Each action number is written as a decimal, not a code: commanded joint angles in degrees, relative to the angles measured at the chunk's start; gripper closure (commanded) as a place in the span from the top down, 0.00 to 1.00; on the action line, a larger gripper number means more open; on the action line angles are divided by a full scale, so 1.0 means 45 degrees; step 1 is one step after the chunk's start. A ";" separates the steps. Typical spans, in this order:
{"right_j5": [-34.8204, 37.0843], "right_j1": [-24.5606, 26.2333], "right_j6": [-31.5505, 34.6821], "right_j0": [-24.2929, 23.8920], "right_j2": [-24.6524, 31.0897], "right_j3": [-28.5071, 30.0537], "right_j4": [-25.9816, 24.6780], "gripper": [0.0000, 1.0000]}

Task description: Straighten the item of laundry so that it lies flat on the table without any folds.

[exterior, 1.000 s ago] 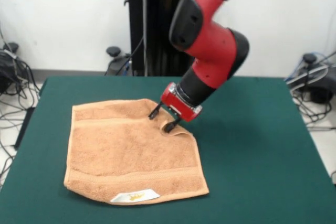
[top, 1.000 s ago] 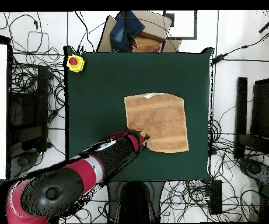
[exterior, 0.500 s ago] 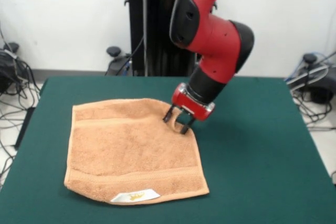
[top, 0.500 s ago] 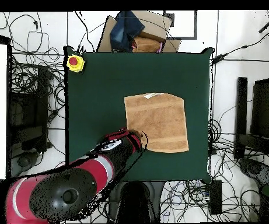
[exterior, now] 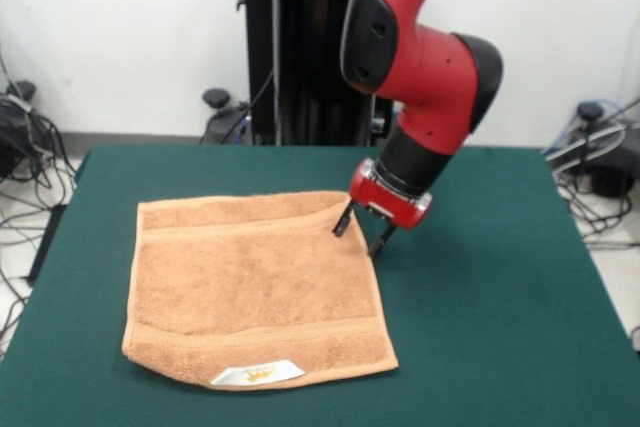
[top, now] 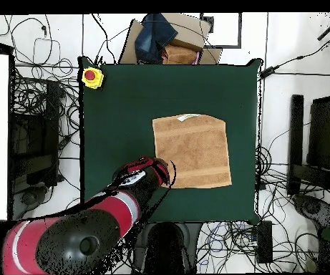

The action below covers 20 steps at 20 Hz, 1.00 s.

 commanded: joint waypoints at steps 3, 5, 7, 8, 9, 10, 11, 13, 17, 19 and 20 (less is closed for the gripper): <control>0.0268 -0.1369 0.0574 0.0414 0.0306 0.2588 -0.1286 1.00; 0.0570 -0.1768 0.0382 0.0684 -0.0211 0.3009 -0.1664 1.00; 0.0644 -0.1614 0.0350 0.0909 -0.0728 0.2982 -0.1877 1.00; 0.0596 -0.1511 0.0352 0.0911 -0.0862 0.2971 -0.1975 1.00; 0.0437 -0.1319 0.0434 0.0908 -0.0886 0.2950 -0.2005 1.00; 0.0312 -0.1164 0.0443 0.0818 -0.0893 0.2882 -0.2088 1.00; 0.0288 -0.0869 0.0517 0.0913 -0.1003 0.2725 -0.2081 1.00; 0.0662 -0.0125 0.0767 0.1388 -0.1515 0.2175 -0.1846 1.00; 0.1234 0.1605 0.1543 0.2304 -0.2394 0.0926 -0.0887 1.00; 0.1241 0.2029 0.1708 0.2415 -0.2556 0.0586 -0.0601 1.00; 0.1200 0.2120 0.1737 0.2415 -0.2577 0.0483 -0.0522 1.00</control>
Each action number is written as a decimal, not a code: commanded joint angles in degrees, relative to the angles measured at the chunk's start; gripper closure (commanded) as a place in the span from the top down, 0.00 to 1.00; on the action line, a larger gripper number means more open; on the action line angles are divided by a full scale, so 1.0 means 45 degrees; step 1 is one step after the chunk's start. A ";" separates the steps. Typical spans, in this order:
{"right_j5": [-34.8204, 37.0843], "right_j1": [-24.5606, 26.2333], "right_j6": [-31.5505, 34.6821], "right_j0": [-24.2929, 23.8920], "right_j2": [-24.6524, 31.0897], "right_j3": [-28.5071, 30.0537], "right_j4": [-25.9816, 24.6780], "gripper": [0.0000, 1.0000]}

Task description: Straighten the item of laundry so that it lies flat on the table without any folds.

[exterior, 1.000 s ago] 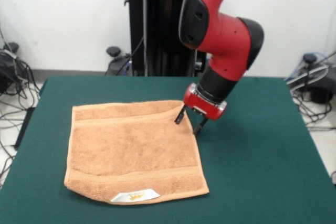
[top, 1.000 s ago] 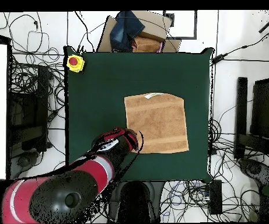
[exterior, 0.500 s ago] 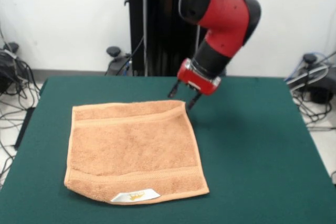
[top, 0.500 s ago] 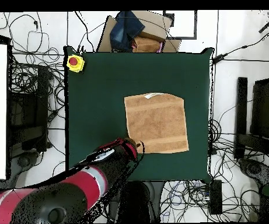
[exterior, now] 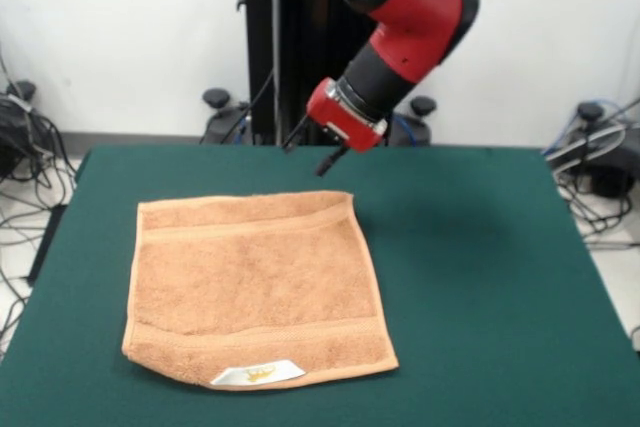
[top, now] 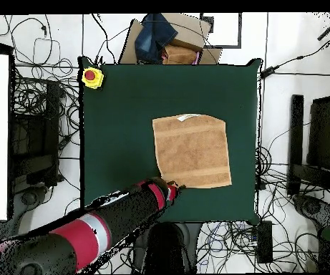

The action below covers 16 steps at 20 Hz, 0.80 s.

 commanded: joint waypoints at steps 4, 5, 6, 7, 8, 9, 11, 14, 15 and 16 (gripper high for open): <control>0.1504 0.2410 0.1968 0.0884 -0.0216 -0.2030 0.1637 1.00; 0.1669 0.2533 0.2070 0.0988 -0.0226 -0.2201 0.1857 1.00; 0.1766 0.2596 0.2106 0.1027 -0.0203 -0.2370 0.2042 1.00; 0.1807 0.2698 0.2150 0.1073 -0.0195 -0.2518 0.2228 1.00; 0.1851 0.2735 0.2145 0.1083 -0.0183 -0.2623 0.2359 1.00; 0.1775 0.2775 0.2111 0.1062 -0.0159 -0.2673 0.2430 1.00; 0.1581 0.2799 0.1990 0.0994 -0.0117 -0.2698 0.2502 1.00; 0.1013 0.2889 0.1930 0.0861 -0.0002 -0.2681 0.2599 1.00; 0.0799 0.2930 0.1946 0.0824 0.0070 -0.2693 0.2659 1.00; 0.0700 0.2933 0.1931 0.0802 0.0123 -0.2716 0.2708 1.00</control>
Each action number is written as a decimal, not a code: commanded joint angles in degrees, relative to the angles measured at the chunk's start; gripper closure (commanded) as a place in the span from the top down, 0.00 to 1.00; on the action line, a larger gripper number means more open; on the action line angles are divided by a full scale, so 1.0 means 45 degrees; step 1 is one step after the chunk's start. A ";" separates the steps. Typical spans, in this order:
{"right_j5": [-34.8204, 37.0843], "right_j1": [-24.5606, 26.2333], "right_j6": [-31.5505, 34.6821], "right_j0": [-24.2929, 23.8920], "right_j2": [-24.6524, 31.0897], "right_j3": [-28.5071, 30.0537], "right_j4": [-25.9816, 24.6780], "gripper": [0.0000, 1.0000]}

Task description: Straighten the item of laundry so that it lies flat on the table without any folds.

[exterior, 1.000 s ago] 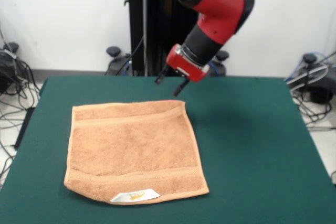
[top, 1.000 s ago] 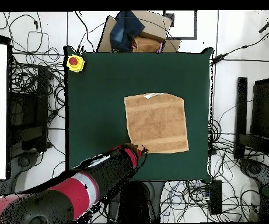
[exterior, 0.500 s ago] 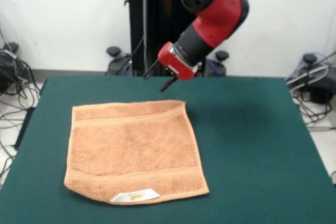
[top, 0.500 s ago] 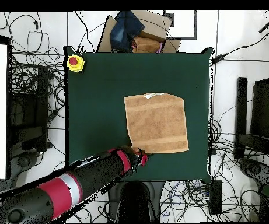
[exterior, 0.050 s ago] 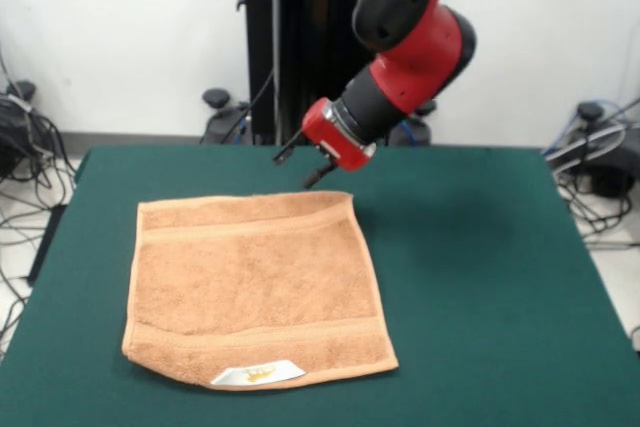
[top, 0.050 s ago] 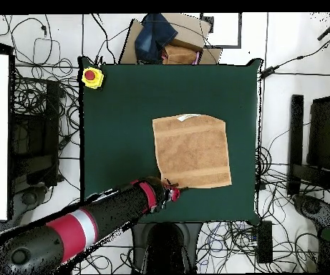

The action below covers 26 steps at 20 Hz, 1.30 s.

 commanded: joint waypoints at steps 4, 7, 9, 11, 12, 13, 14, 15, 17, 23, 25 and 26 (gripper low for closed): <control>-0.0371 0.0478 0.1753 -0.0352 0.1273 -0.1627 0.1180 1.00; -0.0820 0.0207 0.1583 -0.0648 0.1734 -0.1513 0.0949 1.00; -0.1382 -0.0269 0.1218 -0.1163 0.2455 -0.1229 0.0467 1.00; -0.1806 -0.0658 0.0899 -0.1635 0.3097 -0.0960 0.0018 1.00; -0.1949 -0.0798 0.0789 -0.1794 0.3305 -0.0850 -0.0157 1.00; -0.2114 -0.0963 0.0597 -0.2102 0.3611 -0.0800 -0.0422 1.00; -0.2264 -0.1057 0.0495 -0.2284 0.3805 -0.0746 -0.0625 1.00; -0.2421 -0.1178 0.0344 -0.2577 0.4101 -0.0715 -0.0902 1.00; -0.2506 -0.1311 0.0247 -0.2857 0.4371 -0.0659 -0.1244 1.00; -0.2371 -0.1491 0.0411 -0.3015 0.4496 -0.0626 -0.1602 1.00; -0.2380 -0.1435 0.0507 -0.2985 0.4492 -0.0704 -0.1602 1.00; -0.2404 -0.1440 0.0507 -0.3039 0.4557 -0.0745 -0.1658 1.00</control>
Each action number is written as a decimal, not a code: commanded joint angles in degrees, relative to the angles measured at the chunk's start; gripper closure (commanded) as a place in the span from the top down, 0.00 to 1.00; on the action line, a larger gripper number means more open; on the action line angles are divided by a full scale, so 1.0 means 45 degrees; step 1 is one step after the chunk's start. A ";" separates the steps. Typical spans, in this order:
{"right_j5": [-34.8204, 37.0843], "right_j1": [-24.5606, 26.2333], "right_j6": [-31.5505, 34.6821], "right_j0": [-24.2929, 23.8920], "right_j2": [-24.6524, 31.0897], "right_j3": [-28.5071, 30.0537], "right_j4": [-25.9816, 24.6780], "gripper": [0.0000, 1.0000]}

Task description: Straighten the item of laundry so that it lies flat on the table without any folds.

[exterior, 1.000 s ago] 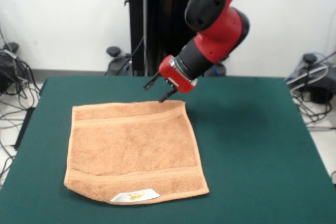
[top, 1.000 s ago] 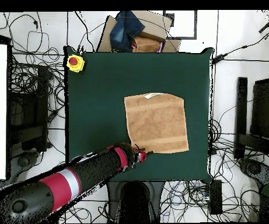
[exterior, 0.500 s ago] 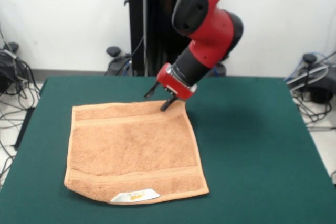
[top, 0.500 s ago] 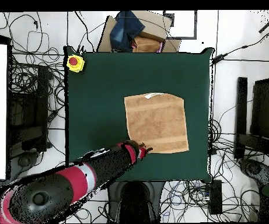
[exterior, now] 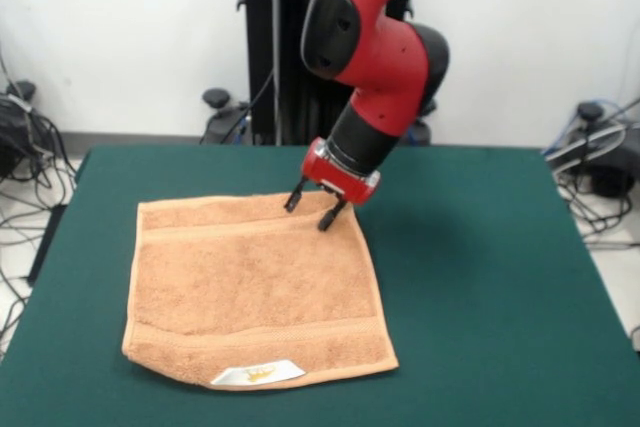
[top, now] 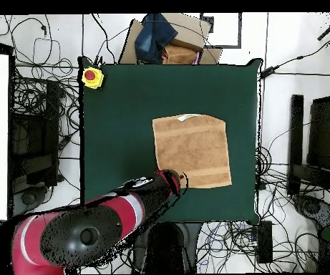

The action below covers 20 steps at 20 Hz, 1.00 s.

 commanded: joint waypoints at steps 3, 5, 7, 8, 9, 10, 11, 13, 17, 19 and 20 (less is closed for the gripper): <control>-0.0551 -0.0020 0.0599 -0.0017 0.2276 -0.0396 -0.0334 1.00; -0.0408 0.0027 0.0783 0.0302 0.1951 -0.0336 -0.0126 1.00; -0.0517 -0.0026 0.0800 0.0243 0.1918 -0.0259 -0.0170 1.00; -0.0489 -0.0024 0.0814 0.0228 0.1850 -0.0282 -0.0143 1.00; -0.0483 0.0027 0.0867 0.0290 0.1664 -0.0315 -0.0072 1.00; -0.0487 0.0056 0.0836 0.0226 0.1567 -0.0422 -0.0074 1.00; -0.0535 0.0108 0.0862 0.0249 0.1422 -0.0478 -0.0040 1.00; -0.0424 -0.0154 0.0671 -0.0056 0.1432 -0.0545 -0.0212 1.00; -0.0364 -0.0384 0.0551 -0.0382 0.1585 -0.0689 -0.0287 1.00; -0.0370 -0.0193 0.0538 -0.0478 0.1620 -0.1069 -0.0172 1.00; -0.0420 -0.0128 0.0541 -0.0532 0.1682 -0.1207 -0.0134 1.00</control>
